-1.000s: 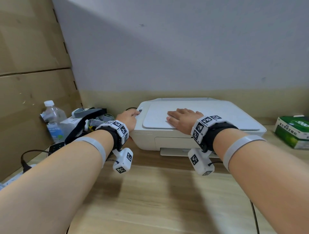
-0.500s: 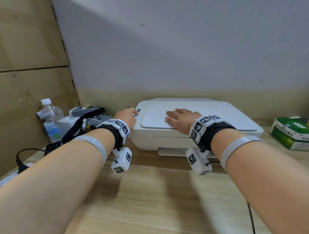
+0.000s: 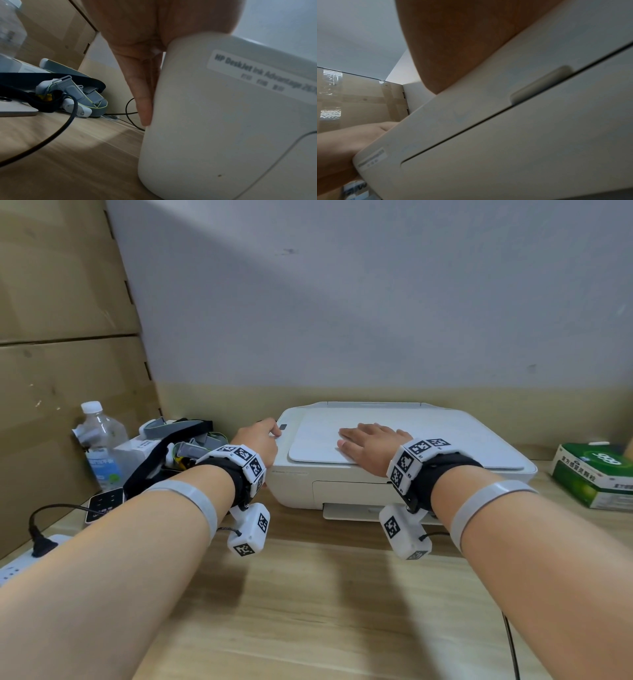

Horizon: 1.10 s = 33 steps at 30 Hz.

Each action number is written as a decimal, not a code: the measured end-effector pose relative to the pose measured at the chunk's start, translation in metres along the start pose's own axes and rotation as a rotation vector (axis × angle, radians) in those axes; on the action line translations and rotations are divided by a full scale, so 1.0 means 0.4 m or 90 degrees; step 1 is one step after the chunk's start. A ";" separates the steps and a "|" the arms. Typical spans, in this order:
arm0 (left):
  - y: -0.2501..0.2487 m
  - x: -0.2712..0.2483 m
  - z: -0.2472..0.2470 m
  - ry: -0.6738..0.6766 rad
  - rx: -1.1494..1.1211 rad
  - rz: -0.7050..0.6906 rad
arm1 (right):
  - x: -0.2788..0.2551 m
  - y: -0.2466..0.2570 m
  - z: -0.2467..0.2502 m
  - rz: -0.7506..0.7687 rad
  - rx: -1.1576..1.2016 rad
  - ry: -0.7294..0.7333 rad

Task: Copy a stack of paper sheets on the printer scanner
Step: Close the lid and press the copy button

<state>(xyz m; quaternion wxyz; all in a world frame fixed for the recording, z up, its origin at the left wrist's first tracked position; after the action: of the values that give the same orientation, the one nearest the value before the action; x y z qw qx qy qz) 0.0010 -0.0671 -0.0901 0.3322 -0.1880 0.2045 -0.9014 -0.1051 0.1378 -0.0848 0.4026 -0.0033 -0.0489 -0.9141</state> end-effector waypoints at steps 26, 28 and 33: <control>-0.008 -0.017 0.007 0.017 -0.031 0.004 | -0.002 0.002 0.000 -0.006 0.005 0.006; -0.011 -0.017 0.008 0.020 -0.038 0.006 | -0.002 0.002 0.000 -0.006 0.006 0.006; -0.013 -0.024 0.003 0.038 -0.034 0.001 | -0.006 0.002 0.002 -0.005 0.009 0.003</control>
<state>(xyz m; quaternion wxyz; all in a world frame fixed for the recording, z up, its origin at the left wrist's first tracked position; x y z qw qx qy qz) 0.0056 -0.0574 -0.0883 0.3212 -0.1698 0.2384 -0.9007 -0.1030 0.1390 -0.0841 0.3992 0.0022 -0.0546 -0.9152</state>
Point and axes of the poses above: each hand's wrist, its own x-axis towards the middle knuckle, its own z-axis out of the back of the hand, y = z × x, the point moved 6 cm from there along x, towards the middle knuckle
